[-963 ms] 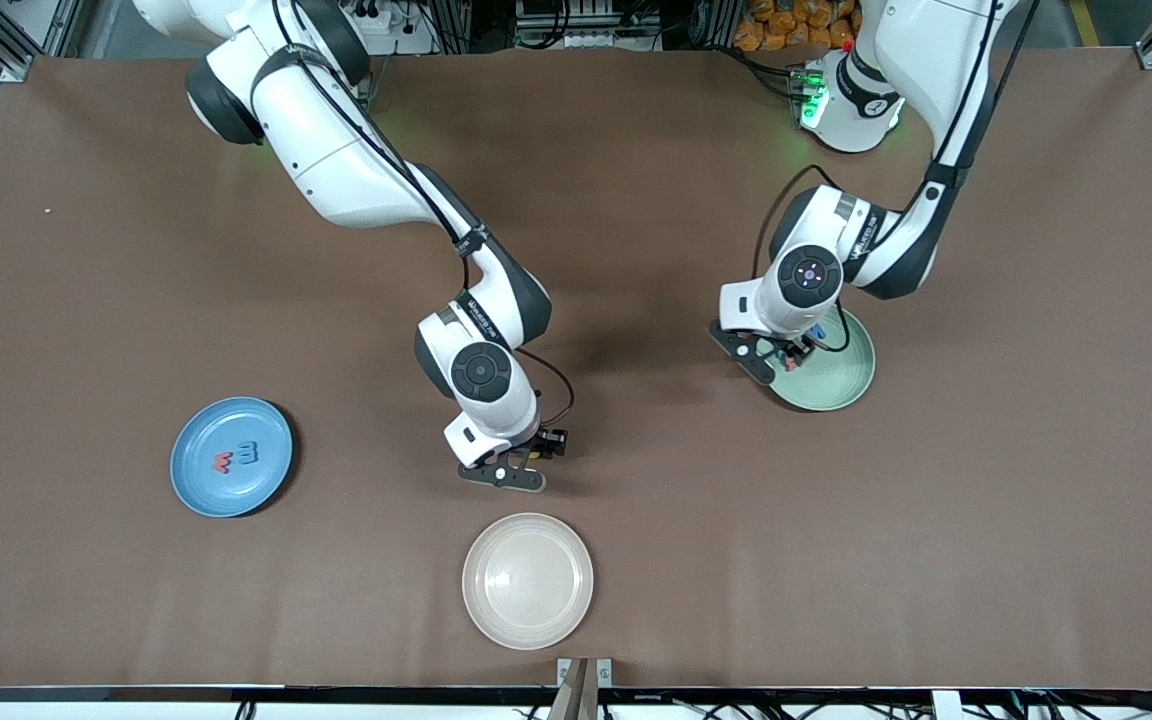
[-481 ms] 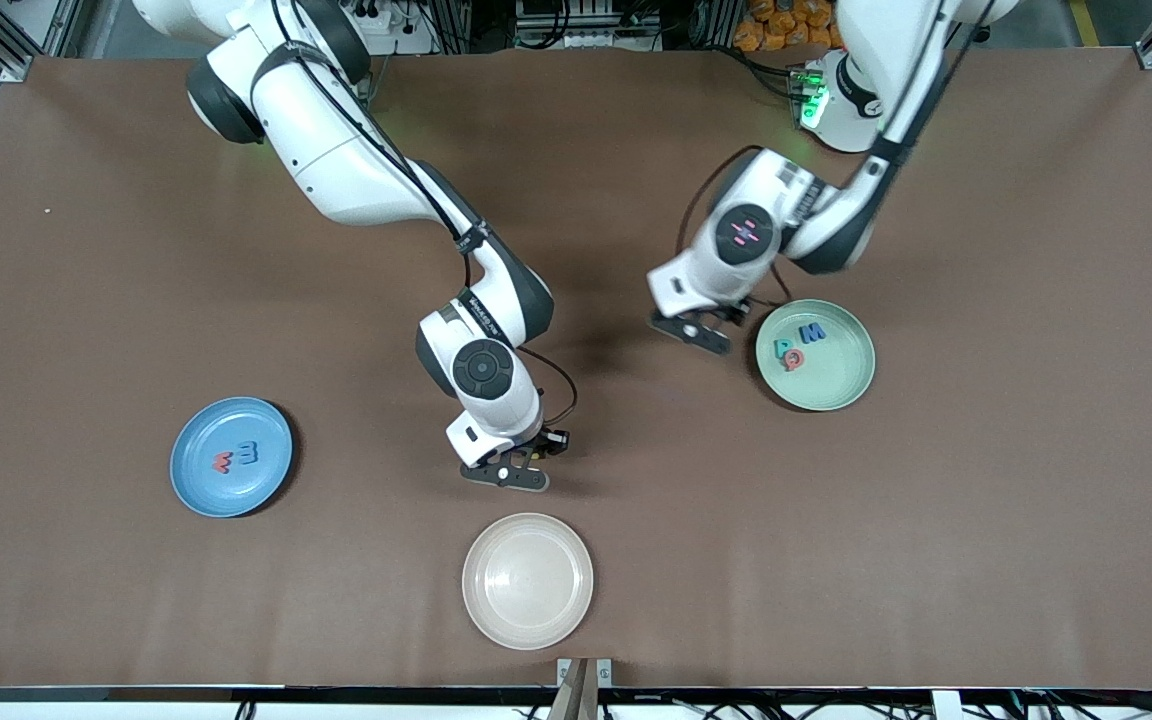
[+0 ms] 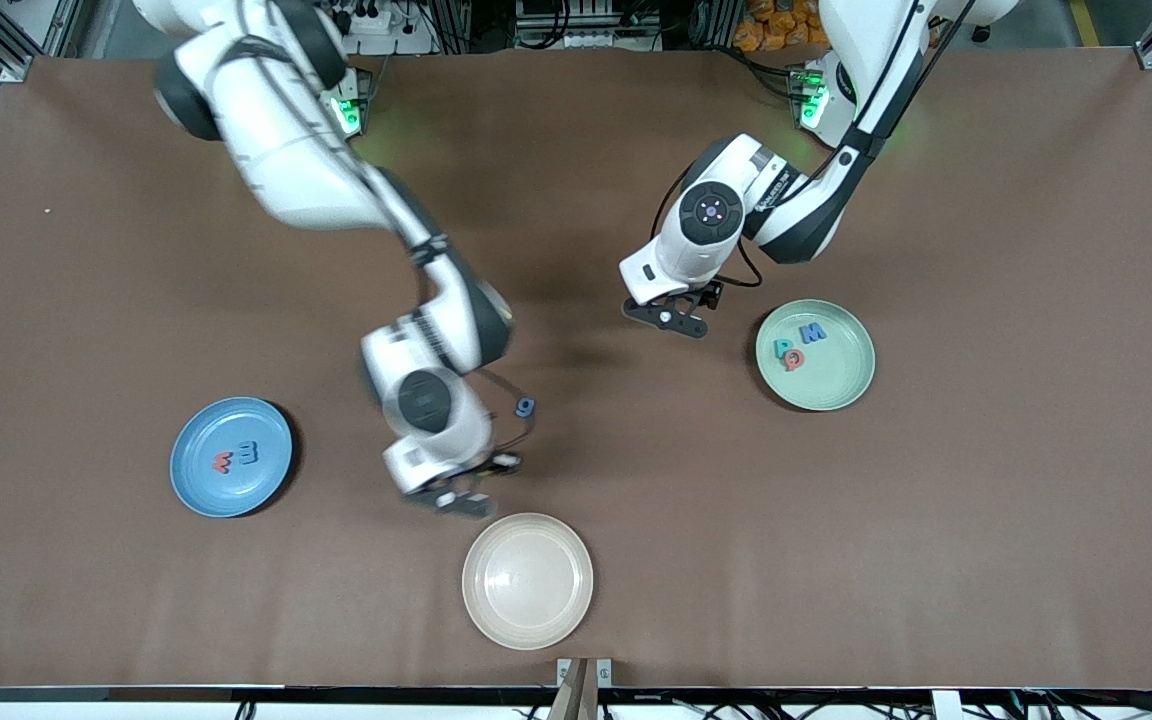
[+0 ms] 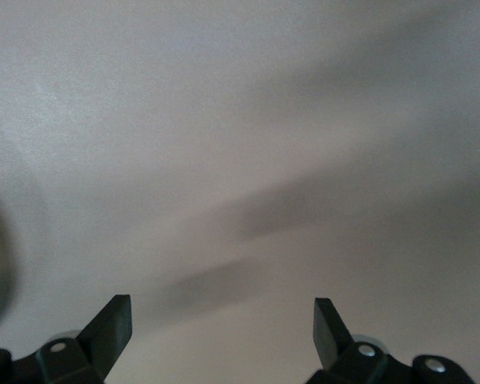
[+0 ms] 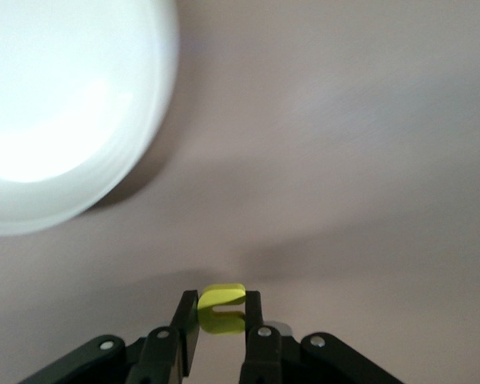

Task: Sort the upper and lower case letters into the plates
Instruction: 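Place the yellow C on the blue plate while the left gripper reaches H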

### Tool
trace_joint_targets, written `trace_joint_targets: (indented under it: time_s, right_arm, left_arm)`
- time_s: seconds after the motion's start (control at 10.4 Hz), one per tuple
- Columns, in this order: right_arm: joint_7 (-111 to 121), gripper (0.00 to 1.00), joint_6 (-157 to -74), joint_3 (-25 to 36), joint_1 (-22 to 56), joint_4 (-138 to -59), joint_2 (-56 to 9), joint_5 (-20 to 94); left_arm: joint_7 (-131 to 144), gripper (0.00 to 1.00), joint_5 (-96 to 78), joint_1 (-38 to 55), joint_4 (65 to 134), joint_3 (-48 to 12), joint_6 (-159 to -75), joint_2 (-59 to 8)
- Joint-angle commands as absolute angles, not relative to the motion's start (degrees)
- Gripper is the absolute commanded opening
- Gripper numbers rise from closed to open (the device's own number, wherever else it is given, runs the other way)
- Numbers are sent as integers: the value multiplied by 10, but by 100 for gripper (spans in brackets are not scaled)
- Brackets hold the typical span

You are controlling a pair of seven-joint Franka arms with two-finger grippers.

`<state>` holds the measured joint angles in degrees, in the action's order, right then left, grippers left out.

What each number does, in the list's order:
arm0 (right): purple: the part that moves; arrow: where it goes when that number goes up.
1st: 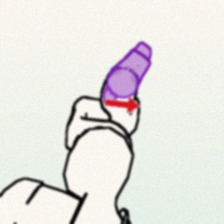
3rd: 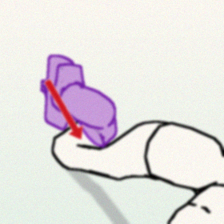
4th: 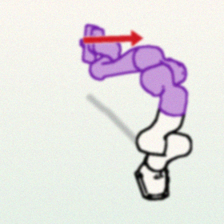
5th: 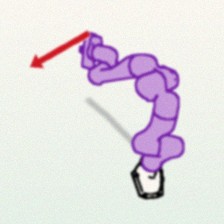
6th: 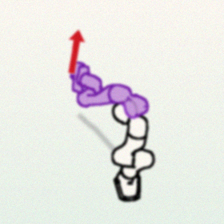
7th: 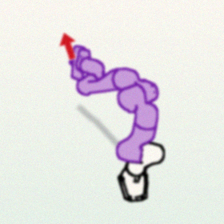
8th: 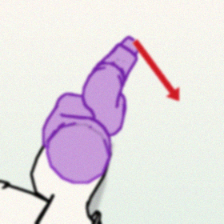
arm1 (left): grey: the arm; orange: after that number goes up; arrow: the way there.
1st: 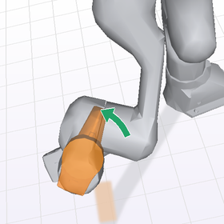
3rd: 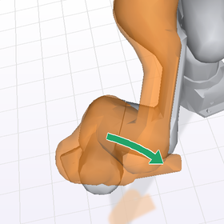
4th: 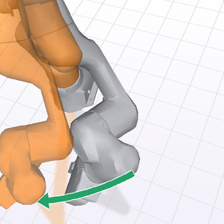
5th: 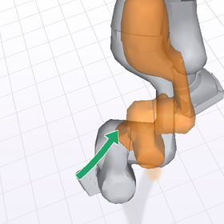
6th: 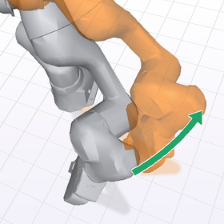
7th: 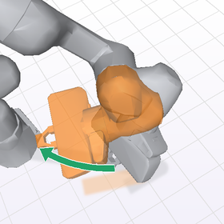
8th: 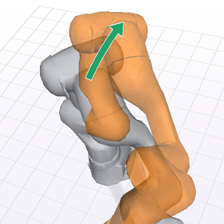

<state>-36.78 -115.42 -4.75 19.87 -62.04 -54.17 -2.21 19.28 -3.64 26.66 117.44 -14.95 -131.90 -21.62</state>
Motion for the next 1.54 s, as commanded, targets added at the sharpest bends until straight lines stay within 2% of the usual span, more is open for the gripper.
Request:
trace_joint_targets:
  time_s: [0.0, 0.19, 0.58, 0.67, 0.77, 0.87, 1.25, 1.44]
  right_arm:
    - [-262, 0, -1073, -85, 95, -638, -497, -18]
    - [-160, 0, -1026, -62, 54, -653, -476, -70]
    - [-32, 0, -1131, -62, -28, -794, -426, -110]
    - [-34, 7, -1153, -62, -27, -827, -413, -110]
    - [-40, 77, -1145, -62, -26, -828, -410, -109]
    - [-39, 100, -1128, -63, -26, -823, -408, -109]
    - [-32, 100, -1112, -69, -40, -807, -396, -103]
    - [-33, 100, -1093, -69, -42, -806, -388, -102]
  left_arm:
    - [208, 100, -47, 267, 1159, -152, -1312, -222]
    - [270, 100, -65, 311, 1108, -152, -1314, -256]
    - [311, 100, 22, 381, 903, -149, -1332, -404]
    - [309, 100, 45, 395, 872, -149, -1339, -430]
    - [309, 100, 74, 417, 861, -145, -1371, -447]
    - [308, 100, 109, 431, 860, -145, -1425, -465]
    - [294, 100, 187, 467, 841, -145, -1564, -512]
    - [264, 100, 217, 467, 839, -145, -1579, -528]
